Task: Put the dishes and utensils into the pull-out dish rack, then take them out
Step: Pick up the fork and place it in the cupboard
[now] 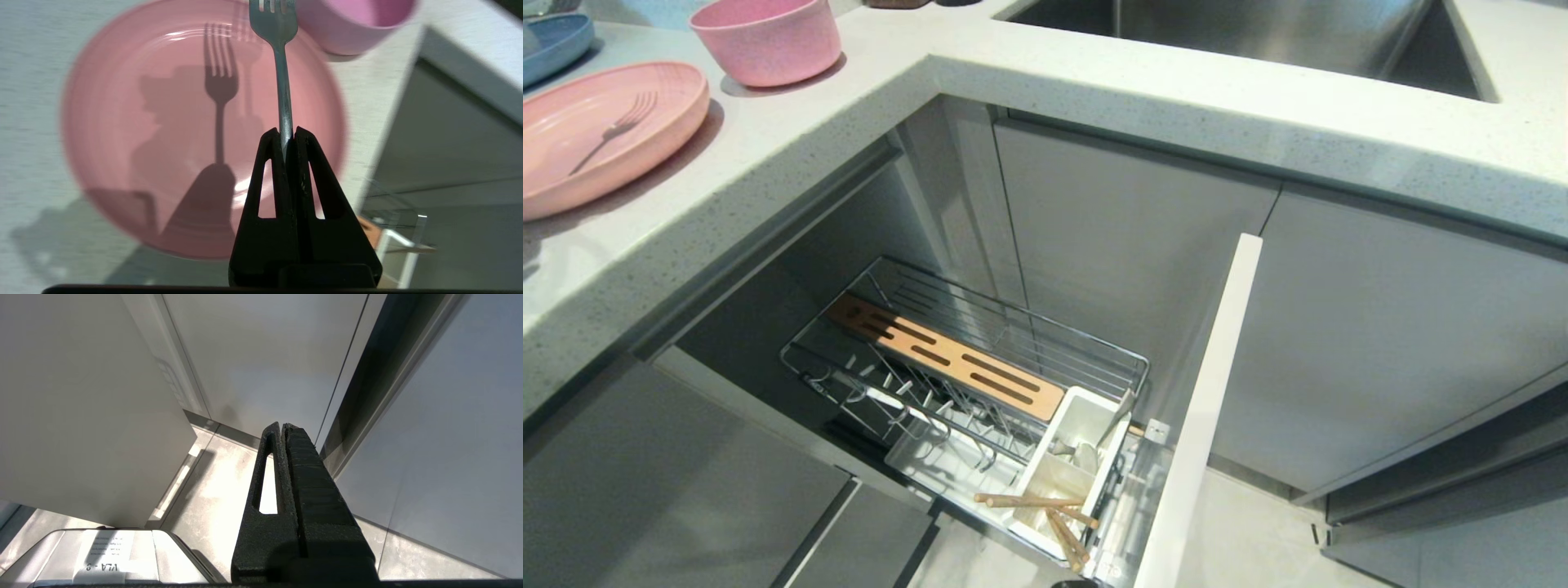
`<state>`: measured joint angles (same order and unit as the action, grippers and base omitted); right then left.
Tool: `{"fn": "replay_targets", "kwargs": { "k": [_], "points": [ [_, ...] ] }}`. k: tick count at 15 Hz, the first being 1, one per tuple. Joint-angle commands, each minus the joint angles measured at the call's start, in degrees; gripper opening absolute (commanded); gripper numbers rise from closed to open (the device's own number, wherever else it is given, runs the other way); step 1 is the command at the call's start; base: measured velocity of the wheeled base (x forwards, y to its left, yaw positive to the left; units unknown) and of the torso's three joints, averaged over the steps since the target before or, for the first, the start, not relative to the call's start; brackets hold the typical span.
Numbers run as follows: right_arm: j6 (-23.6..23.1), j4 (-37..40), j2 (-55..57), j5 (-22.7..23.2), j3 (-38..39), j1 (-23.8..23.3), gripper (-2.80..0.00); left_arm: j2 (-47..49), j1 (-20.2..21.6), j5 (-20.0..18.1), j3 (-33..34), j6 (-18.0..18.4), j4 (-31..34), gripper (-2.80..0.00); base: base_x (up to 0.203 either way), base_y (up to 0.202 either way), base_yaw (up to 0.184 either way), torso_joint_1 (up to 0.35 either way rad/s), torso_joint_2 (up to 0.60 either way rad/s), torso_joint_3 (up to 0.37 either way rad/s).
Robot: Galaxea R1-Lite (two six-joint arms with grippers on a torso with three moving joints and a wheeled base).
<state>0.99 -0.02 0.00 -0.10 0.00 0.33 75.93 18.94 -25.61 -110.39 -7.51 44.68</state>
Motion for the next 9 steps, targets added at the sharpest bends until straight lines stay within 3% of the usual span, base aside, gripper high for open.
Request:
{"fn": "replay_targets", "kwargs": {
  "k": [1,5,9],
  "points": [
    [-0.03,-0.02,0.00,0.01,0.09,0.02,-2.80,-3.38,-4.05,-0.14,0.07,-4.36,0.17,-2.80,0.000,0.000,0.000,0.000,0.00,0.000],
    [0.04,-0.04,0.00,0.00,0.09,0.02,-2.80,-7.35,-16.79,-0.29,1.79,-13.29,0.52,-2.80,0.000,0.000,0.000,0.000,0.00,0.000],
    [0.02,0.01,0.00,0.01,0.09,0.05,-2.80,-11.09,-28.46,-1.11,8.09,-17.08,0.36,-2.80,0.000,0.000,0.000,0.000,0.00,0.000]
  ]
}}
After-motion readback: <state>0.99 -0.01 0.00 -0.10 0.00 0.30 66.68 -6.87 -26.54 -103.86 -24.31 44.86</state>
